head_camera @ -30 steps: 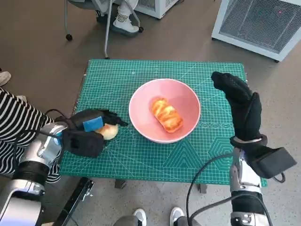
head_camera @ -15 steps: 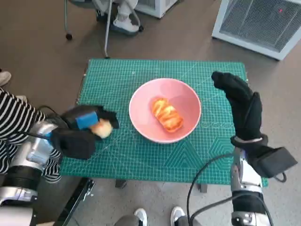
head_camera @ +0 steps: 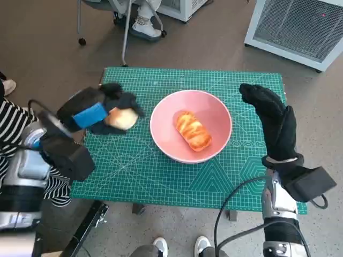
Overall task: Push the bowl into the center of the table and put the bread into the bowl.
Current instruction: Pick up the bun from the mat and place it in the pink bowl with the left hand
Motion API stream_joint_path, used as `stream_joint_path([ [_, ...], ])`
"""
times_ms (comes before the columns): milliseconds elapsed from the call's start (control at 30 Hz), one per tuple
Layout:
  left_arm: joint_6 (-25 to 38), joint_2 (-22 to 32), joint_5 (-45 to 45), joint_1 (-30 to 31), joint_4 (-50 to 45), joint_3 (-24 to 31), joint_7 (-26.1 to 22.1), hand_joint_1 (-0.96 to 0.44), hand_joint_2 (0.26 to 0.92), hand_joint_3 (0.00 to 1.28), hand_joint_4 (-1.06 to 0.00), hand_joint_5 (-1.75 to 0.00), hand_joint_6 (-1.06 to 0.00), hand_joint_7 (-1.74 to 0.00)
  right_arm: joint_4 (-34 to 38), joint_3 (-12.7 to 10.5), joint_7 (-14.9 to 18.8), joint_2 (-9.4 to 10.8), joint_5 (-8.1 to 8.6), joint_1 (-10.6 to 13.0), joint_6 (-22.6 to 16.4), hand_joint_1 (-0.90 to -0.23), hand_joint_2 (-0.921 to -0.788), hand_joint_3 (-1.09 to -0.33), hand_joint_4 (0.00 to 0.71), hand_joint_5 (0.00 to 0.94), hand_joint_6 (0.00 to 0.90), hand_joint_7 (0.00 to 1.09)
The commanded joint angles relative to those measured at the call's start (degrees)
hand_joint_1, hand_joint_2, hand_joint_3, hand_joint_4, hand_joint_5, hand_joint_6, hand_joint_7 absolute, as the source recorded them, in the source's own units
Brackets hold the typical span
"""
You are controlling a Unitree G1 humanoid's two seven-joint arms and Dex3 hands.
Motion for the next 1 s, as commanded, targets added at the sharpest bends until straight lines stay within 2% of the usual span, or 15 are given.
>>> stream_joint_path([
  [33, -0.2, -4.4, 0.6, -4.0, -1.2, -1.9, 1.0, 0.00, 0.920, 0.09, -0.64, -1.26, -0.62, -1.13, 0.7, -0.1, 0.7, 0.0, 0.40, 0.3, 0.3, -0.747, -0.921, -0.786, 0.163, 0.002, -0.001, 0.54],
  [333, -1.9, -10.9, 4.9, -9.9, 6.7, -7.0, 2.1, 0.00, 0.919, 0.08, -0.67, -1.19, -0.62, -1.18, 0.2, -0.2, 0.6, 0.0, 0.38, 0.9, 0.4, -0.745, -0.921, -0.788, 0.162, 0.001, -0.001, 0.53],
  [600, -2.5, -15.5, 8.0, -13.7, 16.8, -11.0, 2.9, 0.00, 0.920, 0.12, -0.64, -1.26, -0.55, -1.21, -1.2, -0.5, 0.7, -0.3, 0.66, 1.8, 0.8, -0.749, -0.921, -0.784, 0.165, 0.002, -0.001, 0.54],
  [733, 0.5, -16.6, 8.8, -14.1, 18.9, -12.7, 0.7, 0.00, 0.921, 0.23, -0.54, -1.35, -0.42, -1.35, -1.8, -0.7, 0.7, -0.3, 0.91, 2.2, 1.2, -0.752, -0.921, -0.781, 0.166, 0.003, -0.001, 0.54],
  [767, 1.6, -16.6, 8.9, -14.1, 19.0, -13.1, -0.2, 0.00, 0.884, 0.23, -0.45, -1.06, -0.36, -1.09, -2.0, -0.7, 0.7, -0.3, 0.93, 2.3, 1.3, -0.752, -0.921, -0.780, 0.167, 0.003, -0.001, 0.54],
  [800, 3.1, -16.6, 9.2, -14.1, 18.8, -13.6, -1.6, 0.00, 0.876, 0.22, -0.44, -0.91, -0.36, -0.97, -2.1, -0.8, 0.7, -0.3, 0.98, 2.4, 1.4, -0.752, -0.921, -0.780, 0.167, 0.003, -0.001, 0.54],
  [833, 4.7, -16.6, 9.7, -14.2, 18.7, -14.2, -3.0, 0.00, 0.860, 0.18, -0.42, -0.62, -0.35, -0.73, -2.3, -0.9, 0.7, -0.4, 1.07, 2.4, 1.5, -0.751, -0.921, -0.779, 0.169, 0.004, 0.000, 0.54],
  [867, 5.7, -16.6, 9.9, -14.2, 18.6, -14.5, -3.8, -0.01, 0.848, 0.15, -0.41, -0.41, -0.35, -0.56, -2.3, -0.9, 0.7, -0.4, 1.13, 2.5, 1.6, -0.751, -0.921, -0.778, 0.171, 0.005, 0.001, 0.55],
  [900, 7.0, -16.5, 10.1, -14.3, 18.5, -14.9, -4.9, -0.03, 0.842, 0.12, -0.40, -0.27, -0.36, -0.42, -2.3, -1.0, 0.7, -0.5, 1.22, 2.5, 1.7, -0.751, -0.921, -0.777, 0.173, 0.006, 0.002, 0.55],
  [1000, 9.1, -16.1, 10.1, -14.0, 17.2, -15.2, -6.6, -0.05, 0.833, 0.08, -0.40, -0.09, -0.37, -0.26, -2.4, -1.2, 0.7, -0.5, 1.25, 2.5, 1.7, -0.752, -0.921, -0.774, 0.176, 0.007, 0.005, 0.56],
])
